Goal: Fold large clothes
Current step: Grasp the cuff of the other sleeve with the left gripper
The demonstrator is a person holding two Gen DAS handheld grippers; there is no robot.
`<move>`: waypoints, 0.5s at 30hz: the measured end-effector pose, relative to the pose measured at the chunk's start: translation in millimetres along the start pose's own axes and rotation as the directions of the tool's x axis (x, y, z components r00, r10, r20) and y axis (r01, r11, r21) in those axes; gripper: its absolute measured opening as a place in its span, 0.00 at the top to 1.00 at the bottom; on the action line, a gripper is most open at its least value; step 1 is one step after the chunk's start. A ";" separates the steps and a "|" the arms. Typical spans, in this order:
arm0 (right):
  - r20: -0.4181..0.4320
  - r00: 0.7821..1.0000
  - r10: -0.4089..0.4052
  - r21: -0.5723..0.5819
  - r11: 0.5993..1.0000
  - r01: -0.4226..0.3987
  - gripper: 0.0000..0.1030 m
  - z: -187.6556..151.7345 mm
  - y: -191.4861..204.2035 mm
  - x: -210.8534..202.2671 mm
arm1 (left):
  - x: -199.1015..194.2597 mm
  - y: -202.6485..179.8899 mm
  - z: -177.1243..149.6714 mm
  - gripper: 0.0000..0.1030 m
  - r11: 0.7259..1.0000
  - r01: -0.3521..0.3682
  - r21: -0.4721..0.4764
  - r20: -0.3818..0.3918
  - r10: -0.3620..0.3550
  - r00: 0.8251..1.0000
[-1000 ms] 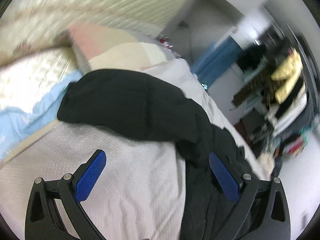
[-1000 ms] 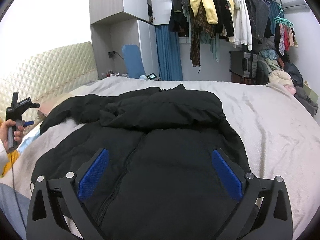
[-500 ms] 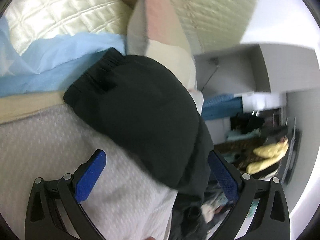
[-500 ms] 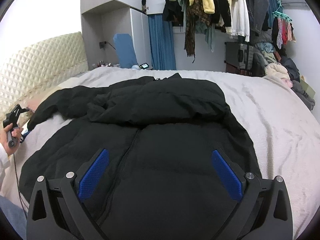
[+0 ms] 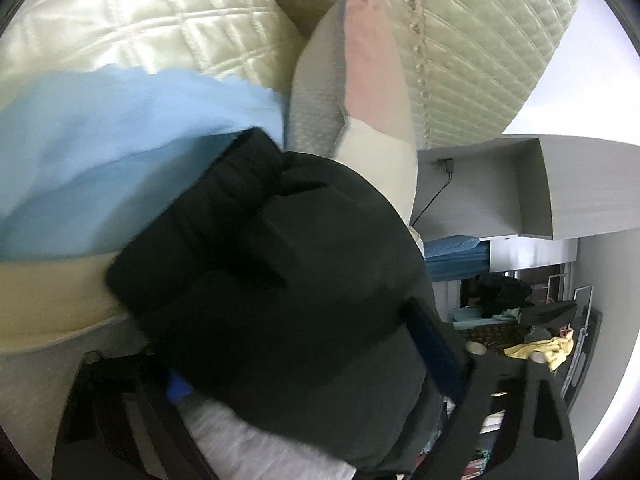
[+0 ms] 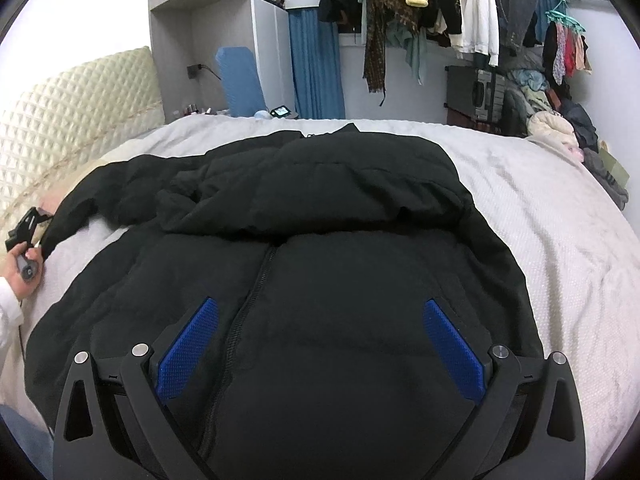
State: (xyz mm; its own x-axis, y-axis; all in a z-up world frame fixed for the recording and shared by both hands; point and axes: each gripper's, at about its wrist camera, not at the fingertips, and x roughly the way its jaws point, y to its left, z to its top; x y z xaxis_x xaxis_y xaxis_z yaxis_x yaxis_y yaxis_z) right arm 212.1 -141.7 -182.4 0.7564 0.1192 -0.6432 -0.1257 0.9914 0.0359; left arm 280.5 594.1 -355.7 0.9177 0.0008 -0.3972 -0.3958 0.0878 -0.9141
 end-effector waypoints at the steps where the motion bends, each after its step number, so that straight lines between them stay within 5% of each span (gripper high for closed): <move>1: 0.002 1.000 0.000 0.003 1.000 0.000 0.00 0.7 -0.7 -0.4 | 2.3 -2.0 0.2 0.30 1.000 0.002 0.005 0.005 -0.002 1.000; 8: 0.026 1.000 0.001 0.027 1.000 -0.001 0.00 3.0 -7.8 -8.3 | -14.9 -30.6 11.9 0.79 0.997 -0.013 0.073 0.065 0.008 0.998; 15: 0.053 0.999 0.011 0.049 0.999 -0.014 0.00 3.2 -18.5 -22.9 | -74.1 -90.0 8.0 0.91 0.958 -0.109 0.266 0.206 0.054 0.977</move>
State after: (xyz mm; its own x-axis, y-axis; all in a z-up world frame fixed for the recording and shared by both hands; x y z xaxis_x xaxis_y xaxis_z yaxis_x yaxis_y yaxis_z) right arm 199.1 -162.6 -165.8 0.7877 0.1332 -0.6016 -0.1045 0.9911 0.0825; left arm 248.5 594.1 -243.3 0.8823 0.2110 -0.4208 -0.4701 0.3490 -0.8107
